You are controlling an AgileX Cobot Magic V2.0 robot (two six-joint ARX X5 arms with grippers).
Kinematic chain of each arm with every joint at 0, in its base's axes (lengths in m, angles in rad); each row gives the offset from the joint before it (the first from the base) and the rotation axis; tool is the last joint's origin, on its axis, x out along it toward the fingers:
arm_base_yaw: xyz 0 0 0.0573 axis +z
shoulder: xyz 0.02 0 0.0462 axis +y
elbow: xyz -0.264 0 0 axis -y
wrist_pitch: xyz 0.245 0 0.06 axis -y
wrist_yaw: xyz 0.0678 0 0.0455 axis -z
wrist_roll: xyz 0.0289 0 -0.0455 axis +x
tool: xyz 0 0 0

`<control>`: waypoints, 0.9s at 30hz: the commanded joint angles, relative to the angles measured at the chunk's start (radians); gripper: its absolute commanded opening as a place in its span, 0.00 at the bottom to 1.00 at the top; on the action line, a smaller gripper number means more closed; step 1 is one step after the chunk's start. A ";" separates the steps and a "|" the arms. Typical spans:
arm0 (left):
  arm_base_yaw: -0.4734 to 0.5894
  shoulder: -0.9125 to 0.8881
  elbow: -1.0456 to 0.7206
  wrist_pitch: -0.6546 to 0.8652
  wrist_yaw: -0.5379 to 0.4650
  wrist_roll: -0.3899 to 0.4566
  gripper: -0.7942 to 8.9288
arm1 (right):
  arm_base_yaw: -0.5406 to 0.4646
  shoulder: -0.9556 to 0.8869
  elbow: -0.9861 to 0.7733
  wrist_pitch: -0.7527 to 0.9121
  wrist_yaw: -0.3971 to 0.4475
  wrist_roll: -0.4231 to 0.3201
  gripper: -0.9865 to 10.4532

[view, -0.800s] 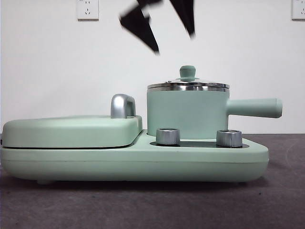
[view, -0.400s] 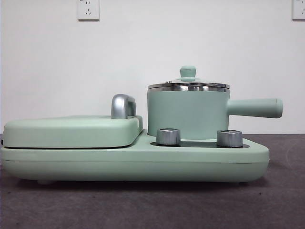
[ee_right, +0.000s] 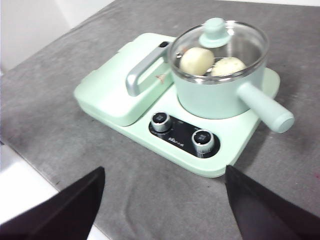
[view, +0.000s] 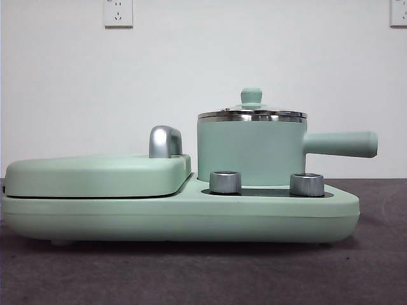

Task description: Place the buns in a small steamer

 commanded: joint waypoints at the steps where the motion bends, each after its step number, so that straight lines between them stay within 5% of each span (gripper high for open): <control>1: -0.005 -0.082 -0.091 0.058 -0.015 -0.093 0.59 | 0.008 0.002 0.005 0.011 -0.002 -0.011 0.42; 8: -0.005 -0.178 -0.217 0.067 -0.047 -0.139 0.55 | 0.008 0.001 0.005 0.067 -0.027 -0.008 0.42; 10: -0.005 -0.177 -0.219 0.065 -0.047 -0.138 0.28 | 0.008 0.002 0.005 0.079 -0.027 -0.008 0.39; 11: -0.005 -0.177 -0.219 0.068 -0.047 -0.136 0.09 | 0.008 0.002 0.005 0.081 -0.029 -0.008 0.30; 13: -0.005 -0.177 -0.219 0.078 -0.047 -0.137 0.09 | 0.008 0.002 0.005 0.079 -0.028 -0.010 0.08; 27: -0.006 -0.176 -0.219 0.113 -0.047 -0.139 0.09 | 0.008 0.001 0.005 0.085 -0.022 -0.009 0.10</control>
